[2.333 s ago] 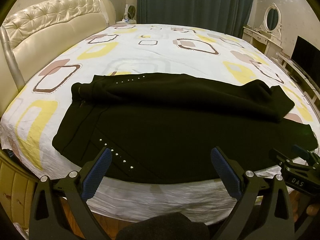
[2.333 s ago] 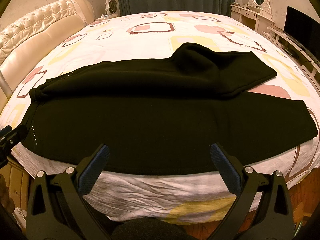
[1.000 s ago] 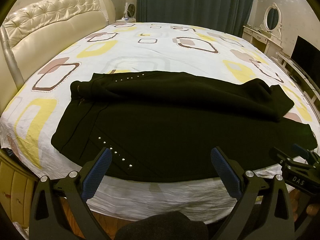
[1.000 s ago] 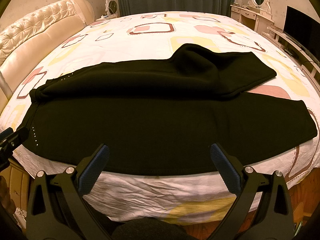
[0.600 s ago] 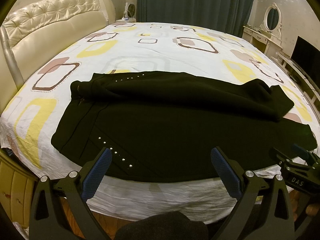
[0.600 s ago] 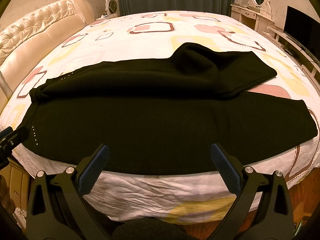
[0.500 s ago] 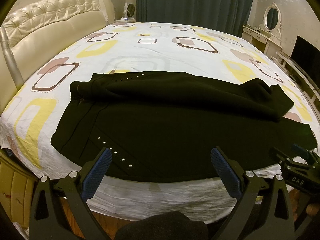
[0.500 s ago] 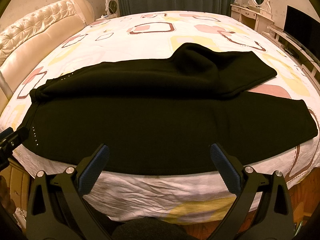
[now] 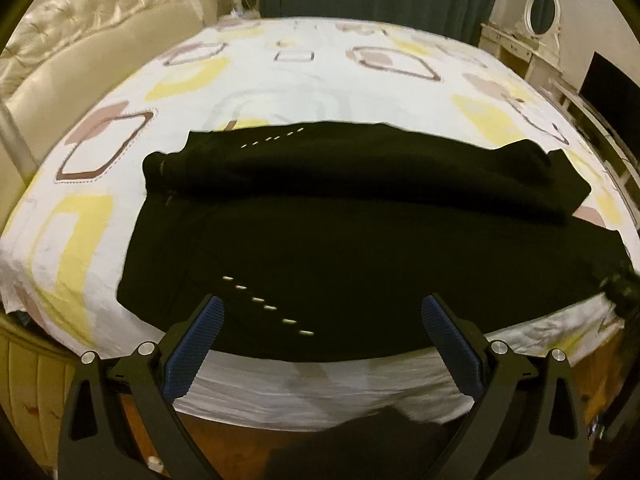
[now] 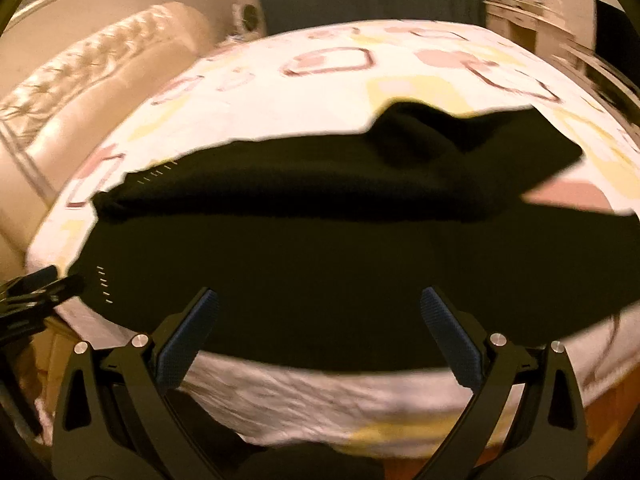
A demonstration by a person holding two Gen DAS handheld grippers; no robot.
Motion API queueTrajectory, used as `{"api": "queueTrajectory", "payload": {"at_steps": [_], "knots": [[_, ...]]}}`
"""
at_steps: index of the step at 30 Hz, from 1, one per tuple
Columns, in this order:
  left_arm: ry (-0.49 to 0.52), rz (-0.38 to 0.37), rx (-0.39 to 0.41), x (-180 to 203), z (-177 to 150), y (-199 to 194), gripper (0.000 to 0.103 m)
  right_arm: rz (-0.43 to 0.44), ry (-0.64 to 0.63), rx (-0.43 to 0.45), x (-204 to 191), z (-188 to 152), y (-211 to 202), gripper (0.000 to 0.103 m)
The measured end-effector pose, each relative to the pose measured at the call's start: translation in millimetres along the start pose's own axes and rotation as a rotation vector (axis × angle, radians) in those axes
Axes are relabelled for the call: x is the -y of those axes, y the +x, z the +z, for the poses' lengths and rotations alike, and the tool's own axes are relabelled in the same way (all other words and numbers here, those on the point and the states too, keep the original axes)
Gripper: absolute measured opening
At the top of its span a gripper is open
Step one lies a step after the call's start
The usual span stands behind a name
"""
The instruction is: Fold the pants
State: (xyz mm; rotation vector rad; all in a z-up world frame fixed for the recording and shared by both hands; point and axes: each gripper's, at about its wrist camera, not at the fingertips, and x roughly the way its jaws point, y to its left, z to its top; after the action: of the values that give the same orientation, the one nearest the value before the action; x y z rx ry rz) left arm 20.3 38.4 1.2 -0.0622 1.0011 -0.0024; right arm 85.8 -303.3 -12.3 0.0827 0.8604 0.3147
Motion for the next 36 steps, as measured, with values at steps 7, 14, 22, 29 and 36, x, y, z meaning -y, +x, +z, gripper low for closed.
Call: {"api": "queueTrajectory", "payload": {"at_steps": [7, 14, 22, 29, 36], "knots": [[-0.096, -0.066, -0.038, -109, 71, 25, 0.098, 0.119, -0.169, 0.030, -3, 84, 34, 0.101], [-0.102, -0.061, -0.084, -199, 155, 111, 0.098, 0.158, -0.344, -0.124, -3, 171, 133, 0.101], [0.050, -0.173, -0.184, -202, 189, 180, 0.098, 0.197, -0.481, -0.348, 1, 193, 213, 0.101], [0.096, -0.264, -0.206, -188, 191, 200, 0.098, 0.253, -0.442, -0.485, 17, 191, 235, 0.099], [0.125, -0.265, -0.213, -184, 195, 203, 0.057, 0.225, -0.503, -0.556, 15, 177, 235, 0.043]]}}
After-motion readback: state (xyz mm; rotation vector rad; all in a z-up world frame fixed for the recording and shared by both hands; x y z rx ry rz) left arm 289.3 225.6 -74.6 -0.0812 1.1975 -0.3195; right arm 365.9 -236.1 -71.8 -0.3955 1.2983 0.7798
